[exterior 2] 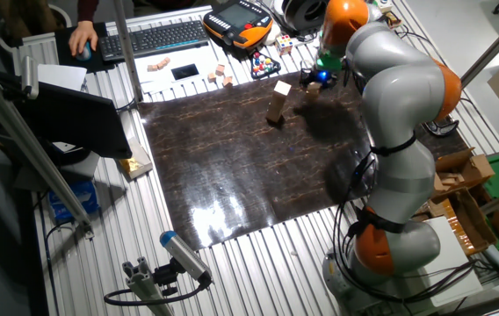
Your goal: Stack the blocks in a vertical line of five
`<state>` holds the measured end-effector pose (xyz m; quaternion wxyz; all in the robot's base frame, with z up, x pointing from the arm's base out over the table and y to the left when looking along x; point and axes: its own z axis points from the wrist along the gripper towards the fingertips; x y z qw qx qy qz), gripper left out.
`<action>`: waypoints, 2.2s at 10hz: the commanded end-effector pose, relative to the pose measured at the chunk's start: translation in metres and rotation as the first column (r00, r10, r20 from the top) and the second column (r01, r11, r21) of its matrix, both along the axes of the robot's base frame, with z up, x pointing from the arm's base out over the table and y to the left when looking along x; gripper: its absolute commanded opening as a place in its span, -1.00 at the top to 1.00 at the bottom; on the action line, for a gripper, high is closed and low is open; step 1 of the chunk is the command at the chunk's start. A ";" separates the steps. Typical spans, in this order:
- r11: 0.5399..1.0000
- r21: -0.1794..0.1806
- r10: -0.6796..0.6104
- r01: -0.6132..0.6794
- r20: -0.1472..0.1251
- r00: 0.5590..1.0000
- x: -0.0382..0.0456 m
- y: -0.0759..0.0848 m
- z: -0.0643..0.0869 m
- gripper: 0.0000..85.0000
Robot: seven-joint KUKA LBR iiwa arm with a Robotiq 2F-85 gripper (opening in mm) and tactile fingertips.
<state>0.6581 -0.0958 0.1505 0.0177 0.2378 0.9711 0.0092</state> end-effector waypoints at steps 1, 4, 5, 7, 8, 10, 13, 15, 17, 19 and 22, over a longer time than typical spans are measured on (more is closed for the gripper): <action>1.000 -0.006 0.005 -0.005 0.000 1.000 -0.0009 0.003 0.006 0.98; 1.000 0.000 0.027 -0.027 -0.003 1.000 -0.0053 0.004 0.020 0.98; 1.000 0.002 0.031 -0.031 -0.009 0.999 -0.0050 0.005 0.025 0.98; 1.000 -0.010 0.030 -0.030 -0.017 0.999 -0.0038 0.010 0.032 0.98; 0.999 -0.019 0.032 -0.033 -0.014 0.999 -0.0038 0.010 0.032 0.98; 0.998 -0.024 0.049 -0.049 -0.001 0.999 -0.0038 0.010 0.032 0.98; 0.998 -0.032 0.059 -0.058 0.036 0.998 -0.0038 0.010 0.032 0.98; 0.998 -0.033 0.062 -0.061 0.025 0.998 -0.0038 0.010 0.032 0.98; 0.988 -0.047 0.149 -0.148 0.018 0.989 -0.0038 0.010 0.032 0.98; 0.977 -0.028 0.213 -0.213 -0.003 0.977 -0.0038 0.010 0.032 0.98; 0.983 -0.003 0.183 -0.183 -0.006 0.983 -0.0096 0.011 0.056 0.98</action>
